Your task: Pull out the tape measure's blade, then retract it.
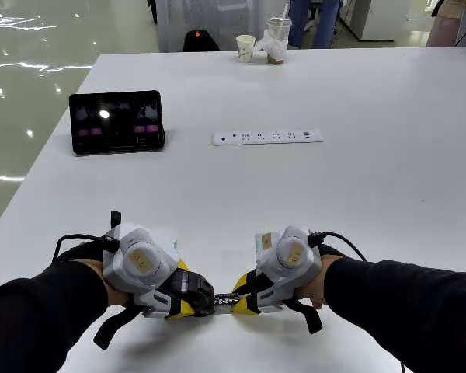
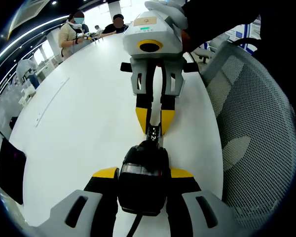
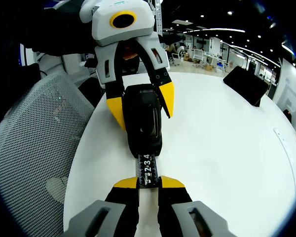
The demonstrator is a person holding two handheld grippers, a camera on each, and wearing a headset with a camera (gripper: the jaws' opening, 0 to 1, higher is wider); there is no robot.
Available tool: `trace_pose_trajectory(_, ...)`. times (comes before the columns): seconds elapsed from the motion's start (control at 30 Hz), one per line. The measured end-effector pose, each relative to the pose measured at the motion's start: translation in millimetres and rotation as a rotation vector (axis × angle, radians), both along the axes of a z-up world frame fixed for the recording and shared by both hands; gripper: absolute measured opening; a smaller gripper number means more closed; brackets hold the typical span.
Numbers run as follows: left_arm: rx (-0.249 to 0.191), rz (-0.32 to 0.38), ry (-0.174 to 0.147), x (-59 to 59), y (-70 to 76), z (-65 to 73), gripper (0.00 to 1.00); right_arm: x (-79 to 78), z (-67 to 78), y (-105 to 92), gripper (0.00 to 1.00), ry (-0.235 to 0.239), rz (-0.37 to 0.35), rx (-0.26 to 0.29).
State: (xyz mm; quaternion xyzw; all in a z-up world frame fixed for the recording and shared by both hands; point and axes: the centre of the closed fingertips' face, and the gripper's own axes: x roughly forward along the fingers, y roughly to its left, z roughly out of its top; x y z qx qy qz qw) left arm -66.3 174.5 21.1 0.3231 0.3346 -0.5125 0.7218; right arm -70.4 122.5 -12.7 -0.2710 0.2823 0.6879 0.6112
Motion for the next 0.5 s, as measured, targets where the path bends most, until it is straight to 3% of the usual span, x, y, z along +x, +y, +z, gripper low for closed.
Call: trace_pose_trajectory(0.5, -0.006, 0.009, -0.001, -0.4, 0.0, 0.2, 0.32, 2.0, -0.4, -10.1, 0.11, 0.011, -0.013, -0.019)
